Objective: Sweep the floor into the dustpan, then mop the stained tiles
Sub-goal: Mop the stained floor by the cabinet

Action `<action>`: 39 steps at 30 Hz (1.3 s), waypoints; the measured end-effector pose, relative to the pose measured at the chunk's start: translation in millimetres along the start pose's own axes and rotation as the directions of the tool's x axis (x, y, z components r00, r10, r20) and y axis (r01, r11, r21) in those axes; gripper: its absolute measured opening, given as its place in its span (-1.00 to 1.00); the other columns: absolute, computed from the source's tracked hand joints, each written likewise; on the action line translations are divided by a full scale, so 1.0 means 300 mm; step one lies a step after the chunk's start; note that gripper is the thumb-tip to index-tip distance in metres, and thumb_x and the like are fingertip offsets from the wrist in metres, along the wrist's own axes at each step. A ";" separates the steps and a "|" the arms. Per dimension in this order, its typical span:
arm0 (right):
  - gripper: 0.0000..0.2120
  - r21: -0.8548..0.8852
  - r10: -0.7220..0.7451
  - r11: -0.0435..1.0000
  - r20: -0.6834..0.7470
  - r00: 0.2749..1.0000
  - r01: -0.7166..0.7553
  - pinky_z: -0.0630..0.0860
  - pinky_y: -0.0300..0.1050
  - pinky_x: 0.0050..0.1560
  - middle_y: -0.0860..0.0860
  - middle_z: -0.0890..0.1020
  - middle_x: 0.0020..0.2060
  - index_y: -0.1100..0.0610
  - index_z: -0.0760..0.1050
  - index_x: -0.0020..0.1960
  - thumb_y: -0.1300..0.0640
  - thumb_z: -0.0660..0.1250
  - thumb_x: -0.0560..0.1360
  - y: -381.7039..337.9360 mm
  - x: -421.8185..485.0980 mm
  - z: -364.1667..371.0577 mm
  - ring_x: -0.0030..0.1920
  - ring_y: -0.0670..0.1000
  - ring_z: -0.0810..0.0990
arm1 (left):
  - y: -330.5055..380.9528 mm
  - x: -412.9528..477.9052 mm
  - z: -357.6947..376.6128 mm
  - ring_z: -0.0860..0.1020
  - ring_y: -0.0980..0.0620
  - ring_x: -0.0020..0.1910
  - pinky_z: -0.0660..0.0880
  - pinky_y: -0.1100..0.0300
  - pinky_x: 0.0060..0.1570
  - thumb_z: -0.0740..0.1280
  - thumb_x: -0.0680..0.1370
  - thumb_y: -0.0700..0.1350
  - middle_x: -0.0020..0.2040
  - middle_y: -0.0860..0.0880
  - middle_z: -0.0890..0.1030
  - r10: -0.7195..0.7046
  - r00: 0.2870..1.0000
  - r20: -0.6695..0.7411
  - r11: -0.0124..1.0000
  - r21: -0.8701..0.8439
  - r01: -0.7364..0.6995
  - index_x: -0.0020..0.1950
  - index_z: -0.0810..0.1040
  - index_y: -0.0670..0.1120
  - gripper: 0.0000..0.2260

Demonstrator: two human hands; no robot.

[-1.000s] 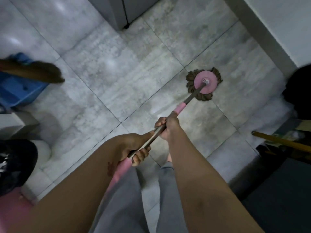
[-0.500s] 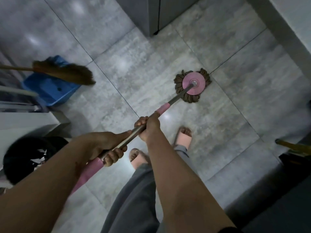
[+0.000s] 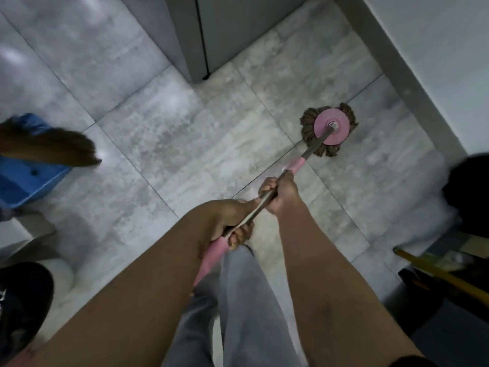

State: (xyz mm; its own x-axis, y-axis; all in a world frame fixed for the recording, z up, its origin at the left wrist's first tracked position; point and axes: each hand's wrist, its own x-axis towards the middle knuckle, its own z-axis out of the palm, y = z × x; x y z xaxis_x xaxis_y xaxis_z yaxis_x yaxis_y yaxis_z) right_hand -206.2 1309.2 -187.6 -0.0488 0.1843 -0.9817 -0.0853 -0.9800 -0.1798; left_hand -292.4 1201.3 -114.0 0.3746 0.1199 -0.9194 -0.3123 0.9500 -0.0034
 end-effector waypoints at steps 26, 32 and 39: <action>-0.50 -0.289 0.234 0.941 0.174 0.957 -0.177 0.39 -0.27 -0.47 0.01 0.30 -0.61 0.14 0.32 -0.07 -0.30 -0.06 0.59 0.620 -0.183 0.510 -0.59 0.02 0.28 | -0.468 -0.429 -0.502 0.16 0.11 -0.67 0.14 0.43 -0.60 0.16 0.46 0.38 -0.53 0.01 0.18 -0.133 0.986 -0.097 0.922 -0.377 0.087 -0.35 0.30 -0.06 -0.49; -0.51 -0.316 0.237 0.932 0.161 0.958 -0.178 0.40 -0.26 -0.48 0.02 0.30 -0.59 0.11 0.27 -0.18 -0.30 -0.05 0.58 0.634 -0.163 0.501 -0.56 0.03 0.28 | -0.477 -0.421 -0.493 0.16 0.11 -0.67 0.17 0.42 -0.61 0.14 0.49 0.36 -0.53 0.01 0.17 -0.127 0.988 -0.088 0.918 -0.388 0.083 -0.35 0.30 -0.08 -0.48; -0.50 -0.301 0.144 0.950 0.187 0.972 -0.083 0.34 -0.30 -0.56 0.00 0.28 -0.63 0.11 0.20 -0.25 -0.29 -0.02 0.60 0.245 -0.004 0.514 -0.68 -0.02 0.26 | -0.126 -0.246 -0.412 0.17 0.12 -0.65 0.15 0.41 -0.62 0.17 0.48 0.38 -0.54 0.03 0.20 -0.013 0.998 -0.066 0.945 -0.328 -0.010 -0.34 0.31 -0.06 -0.49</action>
State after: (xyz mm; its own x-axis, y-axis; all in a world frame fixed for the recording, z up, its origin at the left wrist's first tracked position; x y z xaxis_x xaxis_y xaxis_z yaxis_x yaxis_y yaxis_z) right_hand -365.8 1248.5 -189.9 -0.2454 0.0517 -0.9681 0.2229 -0.9688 -0.1082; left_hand -416.0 1120.8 -94.5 0.3197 0.0883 -0.9434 -0.5851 0.8015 -0.1232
